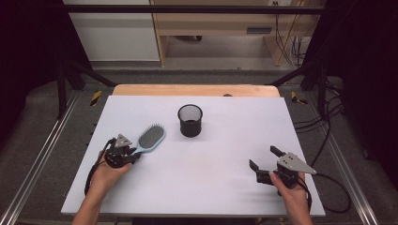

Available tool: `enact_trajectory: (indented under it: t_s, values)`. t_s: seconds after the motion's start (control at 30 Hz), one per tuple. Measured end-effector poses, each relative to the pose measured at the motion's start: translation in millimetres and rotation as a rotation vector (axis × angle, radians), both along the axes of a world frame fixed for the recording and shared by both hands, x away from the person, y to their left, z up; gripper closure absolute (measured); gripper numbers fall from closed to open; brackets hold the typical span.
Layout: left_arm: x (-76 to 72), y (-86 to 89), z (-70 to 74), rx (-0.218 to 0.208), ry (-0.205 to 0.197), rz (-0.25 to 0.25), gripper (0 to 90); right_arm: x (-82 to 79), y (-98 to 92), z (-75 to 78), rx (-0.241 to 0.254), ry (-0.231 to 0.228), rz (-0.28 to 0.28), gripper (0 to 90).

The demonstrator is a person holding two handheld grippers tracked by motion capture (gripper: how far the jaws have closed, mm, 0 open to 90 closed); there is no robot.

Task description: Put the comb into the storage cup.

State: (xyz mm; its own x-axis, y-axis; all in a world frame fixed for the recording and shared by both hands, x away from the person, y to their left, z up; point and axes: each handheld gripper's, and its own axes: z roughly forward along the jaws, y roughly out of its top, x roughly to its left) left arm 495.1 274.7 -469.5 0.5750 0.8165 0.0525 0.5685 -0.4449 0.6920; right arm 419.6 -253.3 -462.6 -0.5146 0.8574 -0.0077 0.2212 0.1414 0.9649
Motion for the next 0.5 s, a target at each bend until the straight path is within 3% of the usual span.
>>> enact_trajectory:
  t_s: [0.17, 0.23, 0.33, 0.5]
  values:
    - [-0.9, 1.7, 1.0, -0.009, 0.010, 0.000, 69.3, 0.4, 0.2, -0.4, -0.005, -0.003, 0.002, 4.7]
    - [-0.1, 0.5, 1.0, 0.021, 0.012, -0.010, 69.1, 0.5, 0.5, -0.5, -0.005, -0.002, 0.002, 4.7]
    - [2.6, -1.1, 0.3, 0.027, 0.031, -0.011, 68.9, 0.8, 0.5, -0.8, -0.007, 0.001, 0.002, 4.7]
    - [6.4, -0.3, 0.0, 0.017, 0.043, -0.019, 67.9, 1.0, 1.6, -1.7, -0.012, 0.007, 0.005, 4.7]
